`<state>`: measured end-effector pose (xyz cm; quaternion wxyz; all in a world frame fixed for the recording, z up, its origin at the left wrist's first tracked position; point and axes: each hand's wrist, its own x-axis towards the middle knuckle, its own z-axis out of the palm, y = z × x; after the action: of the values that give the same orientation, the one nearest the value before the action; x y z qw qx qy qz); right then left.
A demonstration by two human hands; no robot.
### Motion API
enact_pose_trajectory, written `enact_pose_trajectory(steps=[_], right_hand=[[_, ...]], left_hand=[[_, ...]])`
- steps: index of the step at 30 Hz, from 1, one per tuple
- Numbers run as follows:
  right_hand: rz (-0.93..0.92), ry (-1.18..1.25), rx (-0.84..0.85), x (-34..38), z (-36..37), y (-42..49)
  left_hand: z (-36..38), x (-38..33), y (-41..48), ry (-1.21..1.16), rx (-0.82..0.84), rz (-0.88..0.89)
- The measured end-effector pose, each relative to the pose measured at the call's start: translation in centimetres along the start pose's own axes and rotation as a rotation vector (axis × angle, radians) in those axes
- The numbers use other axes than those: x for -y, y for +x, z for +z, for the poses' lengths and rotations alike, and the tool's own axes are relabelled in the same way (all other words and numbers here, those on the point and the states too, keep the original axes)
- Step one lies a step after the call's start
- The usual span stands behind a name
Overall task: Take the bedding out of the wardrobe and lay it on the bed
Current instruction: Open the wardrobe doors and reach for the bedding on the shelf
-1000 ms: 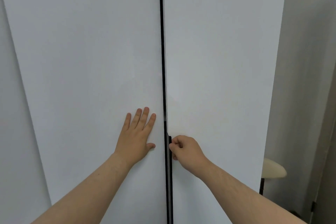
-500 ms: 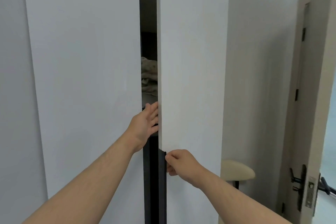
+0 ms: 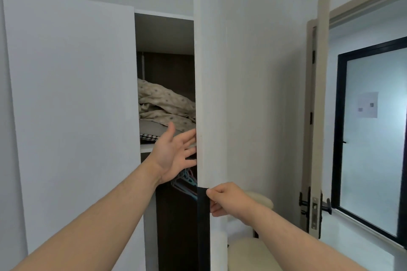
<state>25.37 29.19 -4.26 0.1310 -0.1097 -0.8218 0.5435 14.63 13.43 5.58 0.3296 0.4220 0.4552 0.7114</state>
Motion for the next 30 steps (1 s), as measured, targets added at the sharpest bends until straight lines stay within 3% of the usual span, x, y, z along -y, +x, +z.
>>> enact_pose_trajectory(steps=[16, 30], right_hand=[[0.12, 0.036, -0.219, -4.7, -11.7, -6.2], [0.107, 0.083, -0.321, -6.7, -15.6, -7.1]], left_hand=[[11.7, 3.7, 5.8, -0.117, 0.073, -0.101], [14.7, 5.2, 9.2, -0.026, 0.115, -0.161]])
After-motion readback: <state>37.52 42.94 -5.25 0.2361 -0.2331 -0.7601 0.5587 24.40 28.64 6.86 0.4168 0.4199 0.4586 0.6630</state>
